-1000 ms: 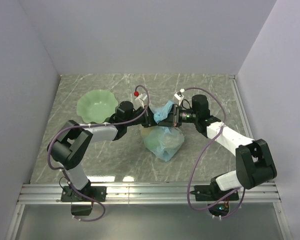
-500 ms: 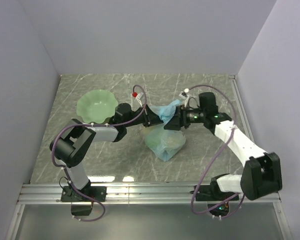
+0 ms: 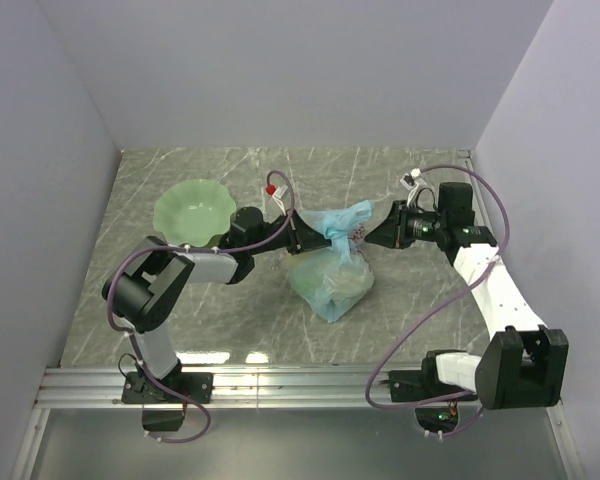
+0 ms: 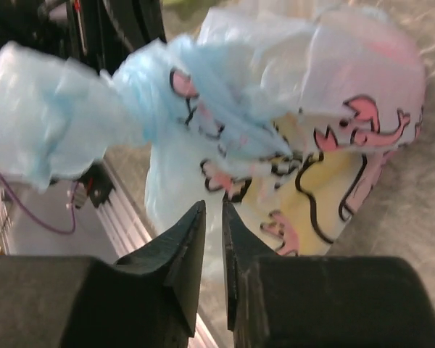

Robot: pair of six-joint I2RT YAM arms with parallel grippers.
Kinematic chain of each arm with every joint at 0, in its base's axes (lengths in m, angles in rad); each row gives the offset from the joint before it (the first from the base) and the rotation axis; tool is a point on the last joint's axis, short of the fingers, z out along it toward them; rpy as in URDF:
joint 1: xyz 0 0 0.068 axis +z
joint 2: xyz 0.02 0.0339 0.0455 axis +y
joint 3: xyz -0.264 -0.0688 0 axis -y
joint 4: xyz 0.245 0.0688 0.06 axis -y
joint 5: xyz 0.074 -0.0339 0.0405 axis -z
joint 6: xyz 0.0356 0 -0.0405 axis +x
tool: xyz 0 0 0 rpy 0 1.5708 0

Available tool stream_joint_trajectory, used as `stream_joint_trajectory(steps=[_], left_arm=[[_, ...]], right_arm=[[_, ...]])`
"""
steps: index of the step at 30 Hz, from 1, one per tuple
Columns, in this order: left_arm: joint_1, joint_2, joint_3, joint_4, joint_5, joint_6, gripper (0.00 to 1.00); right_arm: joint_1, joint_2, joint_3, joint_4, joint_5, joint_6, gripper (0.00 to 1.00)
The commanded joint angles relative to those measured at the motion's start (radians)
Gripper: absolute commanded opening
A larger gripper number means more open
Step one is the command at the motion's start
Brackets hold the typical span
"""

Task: Place the fake fruits into the plastic bag and tie a complex knot

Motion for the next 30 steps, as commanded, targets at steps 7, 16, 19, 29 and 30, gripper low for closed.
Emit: stream_joint_trajectory(steps=[7,16,19,29,30], left_arm=[[-0.010,0.018,0.021,0.023,0.014,0.011,0.00],[-0.005,0.064,0.054,0.100,0.023,-0.039,0.00],[-0.007,0.089,0.076,0.167,0.036,-0.081,0.00],[-0.045,0.103,0.045,0.342,0.140,-0.204,0.00],[-0.051,0.101,0.038,0.358,0.154,-0.208,0.00]], right_arm=[[0.099,0.154,0.025,0.294,0.066,0.152,0.32],[0.191,0.199,-0.070,0.234,-0.014,0.126,0.72],[0.246,0.176,-0.109,0.275,-0.022,0.178,0.86],[0.294,0.270,-0.044,0.538,-0.029,0.414,0.91],[0.295,0.277,-0.038,0.542,-0.035,0.422,0.91]])
